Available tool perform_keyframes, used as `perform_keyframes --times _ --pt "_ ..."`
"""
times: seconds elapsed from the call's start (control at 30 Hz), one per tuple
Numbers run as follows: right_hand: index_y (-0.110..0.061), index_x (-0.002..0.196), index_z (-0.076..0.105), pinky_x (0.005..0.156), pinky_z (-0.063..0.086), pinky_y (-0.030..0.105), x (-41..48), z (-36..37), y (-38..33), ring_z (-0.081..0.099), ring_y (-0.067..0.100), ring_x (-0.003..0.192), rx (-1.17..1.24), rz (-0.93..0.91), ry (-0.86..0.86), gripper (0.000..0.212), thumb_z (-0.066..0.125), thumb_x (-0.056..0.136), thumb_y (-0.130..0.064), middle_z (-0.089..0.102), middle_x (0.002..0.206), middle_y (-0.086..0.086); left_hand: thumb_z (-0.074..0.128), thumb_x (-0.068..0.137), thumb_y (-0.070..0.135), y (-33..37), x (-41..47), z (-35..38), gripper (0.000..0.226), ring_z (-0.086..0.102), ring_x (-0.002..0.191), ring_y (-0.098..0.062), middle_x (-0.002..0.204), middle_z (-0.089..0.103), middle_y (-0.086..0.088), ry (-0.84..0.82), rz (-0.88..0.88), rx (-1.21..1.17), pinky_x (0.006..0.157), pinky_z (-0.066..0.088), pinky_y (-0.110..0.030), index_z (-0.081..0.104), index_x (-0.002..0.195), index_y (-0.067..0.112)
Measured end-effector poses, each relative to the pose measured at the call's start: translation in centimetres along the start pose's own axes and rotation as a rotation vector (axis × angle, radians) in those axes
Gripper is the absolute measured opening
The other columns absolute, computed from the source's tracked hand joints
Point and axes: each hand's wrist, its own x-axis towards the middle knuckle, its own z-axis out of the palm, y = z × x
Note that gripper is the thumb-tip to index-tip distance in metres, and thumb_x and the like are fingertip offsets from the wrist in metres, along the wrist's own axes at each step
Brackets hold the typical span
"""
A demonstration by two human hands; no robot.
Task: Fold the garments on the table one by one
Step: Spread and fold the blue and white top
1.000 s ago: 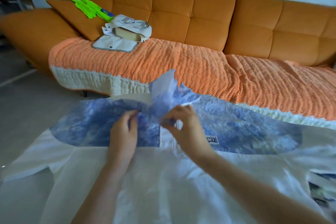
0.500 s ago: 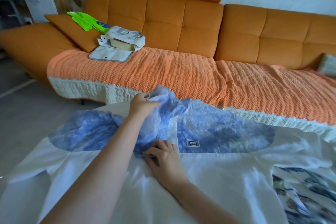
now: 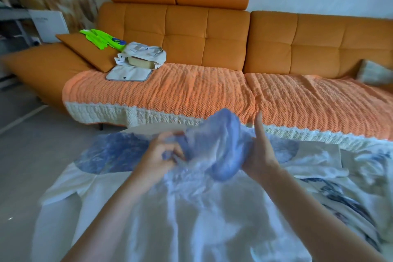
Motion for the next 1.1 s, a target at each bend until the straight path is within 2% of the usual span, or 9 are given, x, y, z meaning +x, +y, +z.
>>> perform_keyframes --times 0.1,0.2,0.33,0.5,0.63,0.73,0.8,0.97,1.1 --pt "-0.005 0.112 0.066 0.069 0.057 0.030 -2.4 -1.6 2.4 0.070 0.023 0.085 -0.093 0.137 0.087 0.056 0.048 0.089 -0.053 0.072 0.097 0.011 0.044 0.052 -0.006 -3.4 -4.4 0.4 0.060 0.031 0.121 0.014 0.126 0.044 0.026 -0.055 0.077 0.273 0.102 0.022 -0.013 0.061 0.058 0.051" --pt "0.002 0.101 0.064 0.058 0.056 0.031 -4.6 -3.9 5.9 0.066 0.023 0.060 -0.344 0.180 0.271 0.020 0.063 0.084 -0.007 0.069 0.076 0.013 0.044 0.066 -0.023 -5.3 -7.3 0.1 0.068 0.046 0.117 0.004 0.119 0.054 0.013 0.219 -0.182 0.099 0.098 0.033 -0.014 0.064 0.089 0.037" --pt "-0.006 0.118 0.053 0.064 0.055 0.036 -5.7 -3.4 6.1 0.061 0.022 0.080 -0.527 0.015 0.489 0.047 0.067 0.084 -0.036 0.059 0.105 0.007 0.055 0.092 0.009 -3.6 -8.0 1.0 0.010 0.063 0.078 -0.023 0.097 0.065 -0.014 0.341 -0.711 -0.378 0.063 0.052 -0.030 0.059 0.101 0.010" --pt "-0.009 0.096 0.061 0.045 0.044 0.022 -4.4 -1.0 6.4 0.057 0.008 0.058 -0.910 0.094 0.390 0.051 0.072 0.074 -0.053 0.061 0.079 0.002 0.064 0.087 0.031 -0.4 -5.9 1.9 0.027 0.067 0.068 -0.026 0.075 0.071 -0.012 0.206 -0.834 -0.461 0.066 0.055 -0.030 0.070 0.086 0.004" --pt "-0.001 0.079 0.061 0.039 0.043 0.022 -3.3 -1.2 7.9 0.051 0.013 0.041 -0.636 0.085 0.379 0.005 0.061 0.084 0.001 0.055 0.063 0.010 0.070 0.081 0.009 0.5 -4.6 2.5 0.028 0.064 0.073 -0.025 0.083 0.069 -0.013 0.315 -0.788 -0.706 0.068 0.053 -0.031 0.065 0.106 -0.001" --pt "0.009 0.084 0.065 0.051 0.054 0.025 -4.4 -1.2 7.8 0.064 0.021 0.054 -0.072 0.091 0.205 0.019 0.047 0.085 0.016 0.065 0.071 0.017 0.066 0.083 0.009 0.3 -4.5 1.5 0.025 0.065 0.077 -0.021 0.088 0.068 -0.010 0.309 -0.727 -0.945 0.062 0.053 -0.026 0.060 0.107 0.006" --pt "0.008 0.081 0.063 0.049 0.053 0.024 -5.5 -1.8 8.3 0.062 0.021 0.052 -0.200 0.173 0.158 0.024 0.044 0.080 0.022 0.063 0.069 0.017 0.061 0.089 0.015 0.1 -5.7 1.4 0.010 0.064 0.072 -0.020 0.084 0.068 -0.010 0.257 -0.781 -0.867 0.062 0.052 -0.027 0.062 0.094 0.007" --pt "-0.016 0.109 0.059 0.090 0.045 0.037 -5.3 -3.2 9.2 0.055 0.025 0.096 -1.049 -0.041 0.487 0.046 0.070 0.065 -0.026 0.057 0.105 0.005 0.060 0.091 0.020 -0.6 -7.7 1.1 0.017 0.067 0.067 -0.021 0.083 0.071 -0.014 0.292 -0.820 -0.522 0.061 0.055 -0.029 0.067 0.091 0.005" --pt "-0.021 0.124 0.055 0.092 0.039 0.031 -6.6 -0.2 11.1 0.043 0.021 0.105 -1.557 -0.487 0.226 0.087 0.047 0.062 -0.081 0.049 0.120 -0.003 0.060 0.089 0.007 1.5 -8.0 3.1 0.009 0.068 0.061 -0.011 0.074 0.072 -0.008 0.045 -0.759 -0.484 0.061 0.054 -0.022 0.065 0.095 0.003"
